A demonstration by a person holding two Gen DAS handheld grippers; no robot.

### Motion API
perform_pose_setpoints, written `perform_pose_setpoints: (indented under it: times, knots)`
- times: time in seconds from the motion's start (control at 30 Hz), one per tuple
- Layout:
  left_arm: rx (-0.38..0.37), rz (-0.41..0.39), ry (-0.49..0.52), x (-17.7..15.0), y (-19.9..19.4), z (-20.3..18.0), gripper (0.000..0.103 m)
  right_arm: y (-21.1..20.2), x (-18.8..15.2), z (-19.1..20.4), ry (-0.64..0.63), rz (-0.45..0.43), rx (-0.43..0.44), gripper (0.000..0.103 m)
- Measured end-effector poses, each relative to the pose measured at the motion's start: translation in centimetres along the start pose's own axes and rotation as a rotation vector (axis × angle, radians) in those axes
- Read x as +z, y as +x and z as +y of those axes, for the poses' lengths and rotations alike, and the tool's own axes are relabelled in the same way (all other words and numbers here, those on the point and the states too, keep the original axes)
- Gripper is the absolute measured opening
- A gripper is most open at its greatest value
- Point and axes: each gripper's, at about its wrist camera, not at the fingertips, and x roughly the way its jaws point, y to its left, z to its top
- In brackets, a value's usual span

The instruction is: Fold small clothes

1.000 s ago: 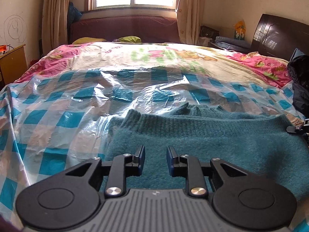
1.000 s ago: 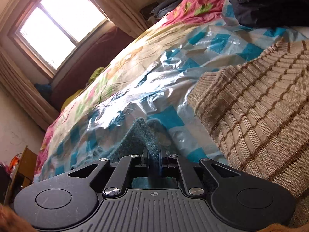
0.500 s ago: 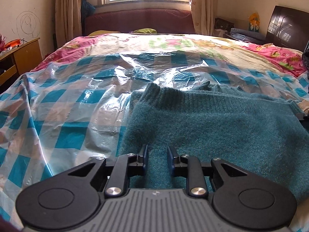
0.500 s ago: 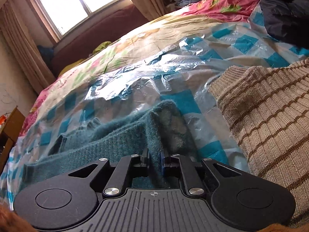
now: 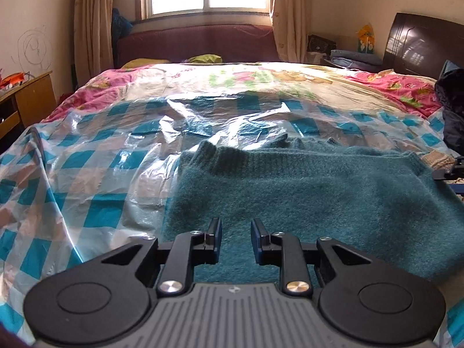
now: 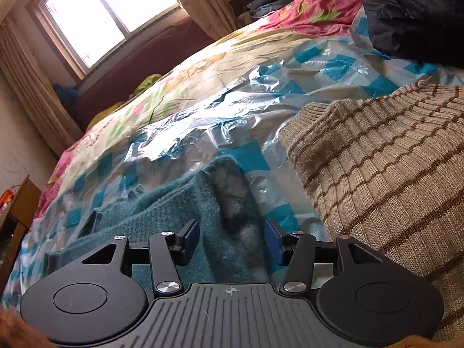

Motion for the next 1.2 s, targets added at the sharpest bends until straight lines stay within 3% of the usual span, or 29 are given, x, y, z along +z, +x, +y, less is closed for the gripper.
perform_pose_setpoints:
  times: [0.07,0.2,0.27,0.43,0.63,0.83,1.03,1.2]
  knots:
    - [-0.040,-0.030,0.041,0.3,-0.7,-1.9,0.031,0.9,-0.3,-0.5,0.003,0.017,-0.008,0.049]
    - [-0.165,-0.008,0.076,0.5,-0.1,-5.6,0.031,1.9,-0.1,-0.3,-0.006,0.033,-0.001,0.049]
    - [-0.237,0.015,0.137,0.1,0.3,-8.1,0.031,2.0,0.1,-0.4,0.000,0.041,0.007,0.050]
    - [-0.329,0.021,0.307,-1.8,-0.6,-13.3,0.031,3.0,0.1,-1.2,0.010,0.086,0.060,0.051]
    - [-0.356,0.027,0.464,-4.0,-1.3,-16.9,0.031,2.4,-0.2,-1.7,0.028,0.101,0.122,0.052]
    - [-0.303,-0.040,0.604,-5.5,-0.6,-19.7,0.031,2.2,-0.2,-1.9,0.030,0.109,0.141,0.053]
    - [-0.278,-0.090,0.685,-6.6,-1.1,-20.6,0.031,2.2,-0.3,-2.1,0.031,0.115,0.159,0.055]
    - [-0.279,-0.093,0.668,-6.3,-0.3,-21.2,0.031,2.1,-0.4,-2.1,0.030,0.112,0.165,0.056]
